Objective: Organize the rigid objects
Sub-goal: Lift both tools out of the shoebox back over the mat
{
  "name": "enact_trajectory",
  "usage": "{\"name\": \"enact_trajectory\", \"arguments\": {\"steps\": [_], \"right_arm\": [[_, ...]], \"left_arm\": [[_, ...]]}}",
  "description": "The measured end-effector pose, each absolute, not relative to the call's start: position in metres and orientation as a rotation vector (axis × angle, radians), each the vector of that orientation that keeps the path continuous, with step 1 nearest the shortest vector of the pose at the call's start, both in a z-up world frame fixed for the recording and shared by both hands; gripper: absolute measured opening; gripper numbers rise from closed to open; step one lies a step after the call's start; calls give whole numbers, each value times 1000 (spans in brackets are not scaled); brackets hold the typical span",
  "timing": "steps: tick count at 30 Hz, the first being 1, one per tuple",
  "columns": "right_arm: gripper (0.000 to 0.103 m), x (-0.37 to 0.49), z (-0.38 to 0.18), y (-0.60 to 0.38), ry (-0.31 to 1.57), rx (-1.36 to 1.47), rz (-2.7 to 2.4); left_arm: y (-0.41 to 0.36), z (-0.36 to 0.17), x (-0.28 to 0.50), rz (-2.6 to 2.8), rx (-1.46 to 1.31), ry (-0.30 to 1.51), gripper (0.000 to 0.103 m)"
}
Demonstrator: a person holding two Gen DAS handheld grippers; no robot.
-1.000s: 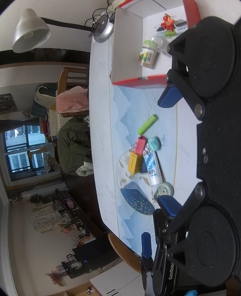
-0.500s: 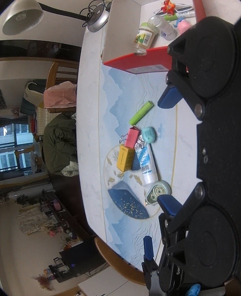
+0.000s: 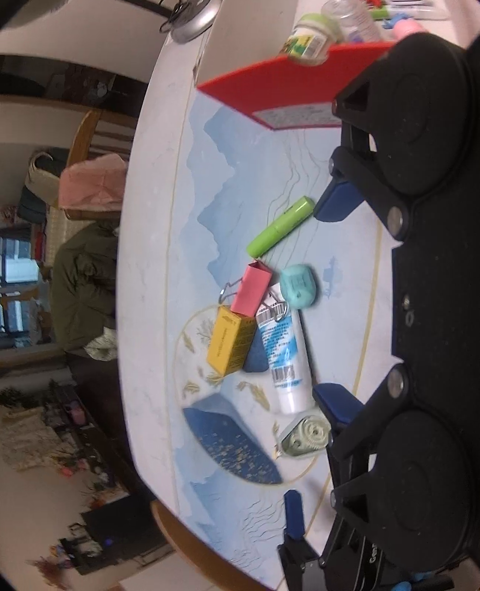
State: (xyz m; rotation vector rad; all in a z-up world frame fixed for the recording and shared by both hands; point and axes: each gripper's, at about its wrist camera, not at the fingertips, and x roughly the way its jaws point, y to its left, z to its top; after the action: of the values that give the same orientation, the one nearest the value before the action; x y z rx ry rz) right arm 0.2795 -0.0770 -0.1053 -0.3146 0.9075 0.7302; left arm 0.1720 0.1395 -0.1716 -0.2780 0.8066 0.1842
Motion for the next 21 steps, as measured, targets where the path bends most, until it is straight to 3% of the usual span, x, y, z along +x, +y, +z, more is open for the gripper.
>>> {"name": "enact_trajectory", "arguments": {"steps": [17, 21], "right_arm": [[73, 317, -147, -47, 947, -424, 765], [65, 320, -152, -42, 949, -443, 778]], "left_arm": [[132, -191, 193, 257, -251, 812, 102], [130, -194, 196, 269, -239, 813, 101]]}}
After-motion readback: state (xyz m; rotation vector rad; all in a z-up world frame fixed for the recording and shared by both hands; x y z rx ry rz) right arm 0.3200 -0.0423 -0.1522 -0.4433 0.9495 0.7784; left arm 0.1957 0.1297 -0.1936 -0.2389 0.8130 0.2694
